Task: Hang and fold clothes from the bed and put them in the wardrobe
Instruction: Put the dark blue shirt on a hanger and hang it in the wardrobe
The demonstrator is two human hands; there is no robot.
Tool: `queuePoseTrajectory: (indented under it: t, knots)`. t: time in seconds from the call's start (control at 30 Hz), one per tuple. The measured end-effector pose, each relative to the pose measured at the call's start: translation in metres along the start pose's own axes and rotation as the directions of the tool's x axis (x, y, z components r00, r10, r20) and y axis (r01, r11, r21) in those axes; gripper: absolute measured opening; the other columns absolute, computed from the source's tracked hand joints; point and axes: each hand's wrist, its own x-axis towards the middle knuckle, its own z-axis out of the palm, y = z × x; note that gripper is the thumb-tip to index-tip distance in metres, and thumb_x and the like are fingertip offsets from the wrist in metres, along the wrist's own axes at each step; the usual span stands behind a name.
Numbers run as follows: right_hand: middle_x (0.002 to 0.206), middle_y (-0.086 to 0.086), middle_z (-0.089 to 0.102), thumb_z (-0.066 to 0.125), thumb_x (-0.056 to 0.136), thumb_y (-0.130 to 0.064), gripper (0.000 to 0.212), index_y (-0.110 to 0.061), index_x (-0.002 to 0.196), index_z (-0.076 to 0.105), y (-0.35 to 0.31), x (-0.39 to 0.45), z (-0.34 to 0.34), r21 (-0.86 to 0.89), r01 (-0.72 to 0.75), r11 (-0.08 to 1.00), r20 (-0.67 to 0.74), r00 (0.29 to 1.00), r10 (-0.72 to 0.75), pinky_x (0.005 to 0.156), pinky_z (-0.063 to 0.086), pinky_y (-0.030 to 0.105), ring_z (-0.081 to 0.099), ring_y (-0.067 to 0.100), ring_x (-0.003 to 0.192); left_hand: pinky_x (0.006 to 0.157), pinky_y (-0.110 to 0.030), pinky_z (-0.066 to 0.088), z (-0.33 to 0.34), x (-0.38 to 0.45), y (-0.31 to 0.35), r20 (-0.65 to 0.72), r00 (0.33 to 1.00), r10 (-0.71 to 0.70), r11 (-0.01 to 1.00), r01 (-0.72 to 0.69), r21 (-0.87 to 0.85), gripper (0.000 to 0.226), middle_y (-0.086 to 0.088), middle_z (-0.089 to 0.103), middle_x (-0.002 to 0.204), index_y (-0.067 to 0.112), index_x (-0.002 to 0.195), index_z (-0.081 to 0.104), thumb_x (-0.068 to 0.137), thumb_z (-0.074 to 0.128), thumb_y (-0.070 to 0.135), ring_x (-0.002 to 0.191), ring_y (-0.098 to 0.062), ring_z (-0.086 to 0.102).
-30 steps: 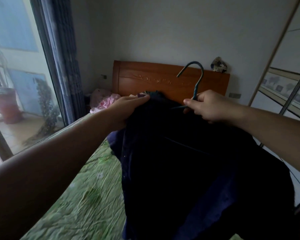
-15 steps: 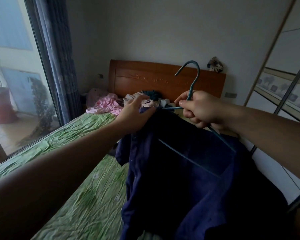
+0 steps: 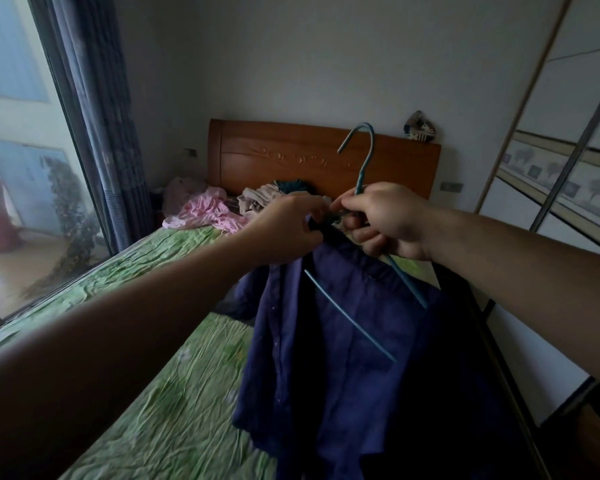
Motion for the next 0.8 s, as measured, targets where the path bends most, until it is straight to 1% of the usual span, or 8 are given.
queuePoseTrajectory:
  t: [0.1, 0.17, 0.23, 0.33, 0.43, 0.53, 0.7, 0.8]
  knots:
    - [0.064, 0.003, 0.04, 0.036, 0.102, -0.016, 0.021, -0.011, 0.088, 0.05, -0.004, 0.003, 0.001, 0.108, 0.012, 0.994, -0.017, 1.0, -0.01, 0.033, 0.029, 0.016, 0.034, 0.008, 0.043, 0.07, -0.025, 0.043, 0.0, 0.003, 0.011, -0.01, 0.999, -0.05, 0.994, 0.048, -0.093, 0.024, 0.009, 0.06, 0.092, 0.024, 0.11, 0.063, 0.086, 0.066, 0.023, 0.08, -0.009, 0.058]
    - [0.064, 0.005, 0.047, 0.037, 0.102, -0.013, 0.021, -0.011, 0.087, 0.053, -0.007, 0.005, 0.001, 0.108, 0.059, 0.992, -0.088, 0.995, -0.049, 0.034, 0.037, 0.017, 0.042, 0.012, 0.046, 0.065, -0.024, 0.042, 0.0, 0.006, 0.022, -0.085, 0.973, -0.213, 0.959, 0.192, -0.207, 0.019, 0.011, 0.061, 0.087, 0.024, 0.107, 0.062, 0.088, 0.064, 0.029, 0.074, -0.006, 0.057]
    - [0.065, 0.009, 0.051, 0.035, 0.102, -0.008, 0.022, -0.01, 0.087, 0.052, -0.013, 0.009, -0.002, 0.13, 0.106, 0.986, -0.178, 0.981, -0.083, 0.035, 0.042, 0.018, 0.048, 0.015, 0.046, 0.059, -0.026, 0.043, 0.0, 0.004, 0.036, -0.08, 0.931, -0.357, 0.879, 0.306, -0.365, 0.016, 0.005, 0.063, 0.078, 0.018, 0.091, 0.063, 0.091, 0.059, 0.034, 0.066, -0.009, 0.058]
    - [0.073, 0.014, 0.057, 0.029, 0.101, -0.003, 0.023, -0.007, 0.092, 0.05, -0.021, 0.018, -0.014, 0.12, 0.123, 0.985, -0.289, 0.954, -0.084, 0.038, 0.049, 0.022, 0.059, 0.018, 0.051, 0.053, -0.023, 0.043, 0.0, -0.008, 0.06, 0.153, 0.957, -0.245, 0.797, 0.289, -0.531, 0.045, 0.003, 0.062, 0.058, 0.013, 0.068, 0.066, 0.093, 0.051, 0.047, 0.05, -0.01, 0.057]
    - [0.088, 0.018, 0.059, 0.026, 0.1, -0.001, 0.023, -0.007, 0.096, 0.048, -0.025, 0.026, -0.024, 0.033, 0.091, 0.995, -0.327, 0.942, -0.075, 0.042, 0.053, 0.026, 0.064, 0.023, 0.065, 0.046, -0.018, 0.044, 0.004, -0.011, 0.083, 0.346, 0.931, -0.12, 0.879, 0.261, -0.398, 0.053, 0.004, 0.062, 0.052, 0.01, 0.072, 0.07, 0.086, 0.054, 0.058, 0.045, -0.006, 0.056]
    - [0.096, 0.02, 0.06, 0.028, 0.098, 0.0, 0.022, -0.004, 0.106, 0.047, -0.028, 0.031, -0.027, 0.001, 0.069, 0.998, -0.325, 0.943, -0.065, 0.044, 0.053, 0.026, 0.067, 0.024, 0.068, 0.041, -0.018, 0.039, 0.011, 0.0, 0.09, 0.393, 0.911, -0.129, 0.88, 0.288, -0.378, 0.046, 0.007, 0.05, 0.041, 0.021, 0.05, 0.063, 0.085, 0.063, 0.051, 0.039, -0.006, 0.048]
    - [0.097, 0.015, 0.063, 0.041, 0.1, -0.012, 0.019, -0.005, 0.117, 0.047, -0.026, 0.028, -0.038, -0.045, 0.057, 0.997, -0.268, 0.961, -0.067, 0.056, 0.056, 0.031, 0.066, 0.024, 0.076, 0.037, -0.017, 0.031, 0.027, 0.01, 0.088, 0.467, 0.876, -0.117, 0.548, 0.449, -0.705, 0.037, 0.01, 0.041, 0.042, 0.021, 0.056, 0.054, 0.089, 0.065, 0.033, 0.035, -0.005, 0.039]
    - [0.11, 0.01, 0.062, 0.051, 0.097, -0.026, 0.035, -0.009, 0.127, 0.047, -0.017, 0.023, -0.053, -0.171, 0.02, 0.985, -0.261, 0.963, -0.065, 0.068, 0.055, 0.035, 0.065, 0.023, 0.086, 0.035, -0.015, 0.03, 0.041, 0.015, 0.095, 0.461, 0.885, -0.073, 0.479, 0.436, -0.762, 0.028, 0.01, 0.04, 0.04, 0.014, 0.066, 0.054, 0.091, 0.063, 0.024, 0.032, -0.003, 0.037]
